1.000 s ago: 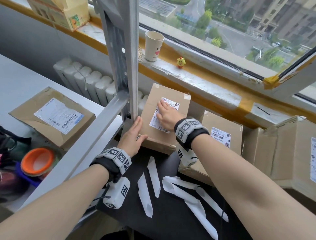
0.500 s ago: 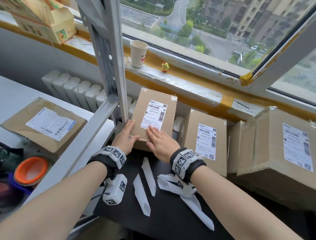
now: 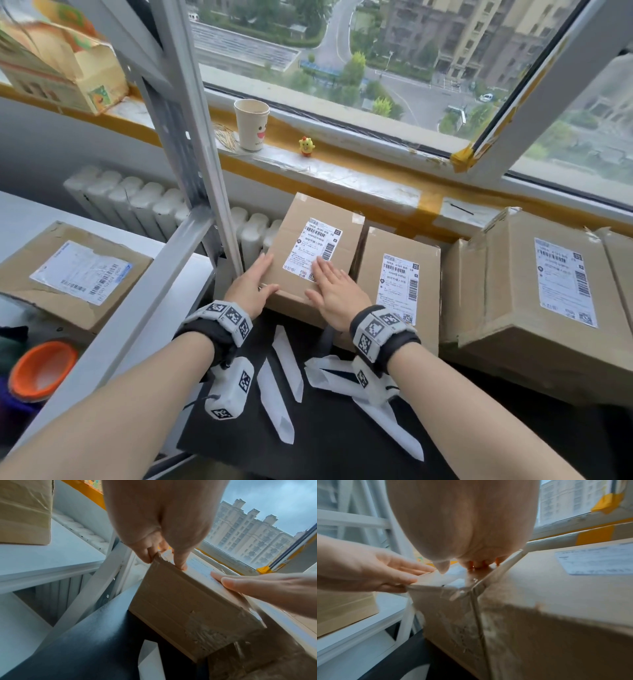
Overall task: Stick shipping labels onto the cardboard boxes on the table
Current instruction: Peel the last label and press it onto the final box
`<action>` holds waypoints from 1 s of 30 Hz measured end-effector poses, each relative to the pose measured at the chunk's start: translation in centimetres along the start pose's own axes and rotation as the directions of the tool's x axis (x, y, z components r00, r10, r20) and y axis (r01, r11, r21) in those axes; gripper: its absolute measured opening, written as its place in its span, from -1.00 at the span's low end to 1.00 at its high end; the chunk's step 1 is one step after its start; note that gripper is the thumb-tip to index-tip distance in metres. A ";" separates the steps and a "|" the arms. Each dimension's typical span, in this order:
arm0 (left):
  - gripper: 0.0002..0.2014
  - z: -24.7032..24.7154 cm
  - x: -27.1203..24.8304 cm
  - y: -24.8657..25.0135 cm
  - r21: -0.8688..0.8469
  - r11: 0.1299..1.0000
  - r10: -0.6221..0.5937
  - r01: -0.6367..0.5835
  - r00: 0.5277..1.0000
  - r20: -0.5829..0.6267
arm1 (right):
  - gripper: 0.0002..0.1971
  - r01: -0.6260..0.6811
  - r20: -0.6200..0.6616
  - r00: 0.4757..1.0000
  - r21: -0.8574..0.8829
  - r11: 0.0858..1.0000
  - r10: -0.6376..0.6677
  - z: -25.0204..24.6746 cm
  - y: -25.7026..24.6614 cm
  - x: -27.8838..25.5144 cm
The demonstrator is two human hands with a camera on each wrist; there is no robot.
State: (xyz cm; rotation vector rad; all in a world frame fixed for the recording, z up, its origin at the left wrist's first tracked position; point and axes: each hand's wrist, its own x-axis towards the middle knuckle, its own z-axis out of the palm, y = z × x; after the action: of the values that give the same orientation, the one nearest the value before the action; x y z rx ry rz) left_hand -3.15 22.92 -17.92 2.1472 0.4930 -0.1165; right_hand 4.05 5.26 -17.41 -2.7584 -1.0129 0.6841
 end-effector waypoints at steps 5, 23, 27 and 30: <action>-0.38 0.4 0.1 -0.4 -0.024 1.000 0.000 -0.001 1.000 -0.012 | -0.38 -0.015 0.031 0.999 0.012 1.000 0.015 -0.8 -0.5 1.5; -0.36 0.2 0.0 -0.1 -0.032 0.998 -0.057 0.058 0.998 0.014 | 0.00 -0.087 -0.116 0.989 0.040 0.995 0.091 0.9 3.4 -6.7; -0.37 0.3 -0.3 -0.1 -0.038 0.998 -0.049 0.049 0.999 0.007 | -0.11 -0.151 -0.156 0.976 0.025 0.988 0.154 1.4 4.0 -8.0; -0.37 0.4 -0.4 0.0 -0.032 0.998 -0.056 0.056 0.998 0.018 | -0.15 -0.168 -0.163 0.972 0.023 0.986 0.169 1.5 3.8 -8.0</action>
State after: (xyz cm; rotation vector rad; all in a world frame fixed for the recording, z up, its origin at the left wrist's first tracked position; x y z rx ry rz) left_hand -3.51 22.46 -18.08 2.0992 0.5415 -0.1568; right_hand 0.21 -2.81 -16.75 -2.8602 -0.7480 0.4695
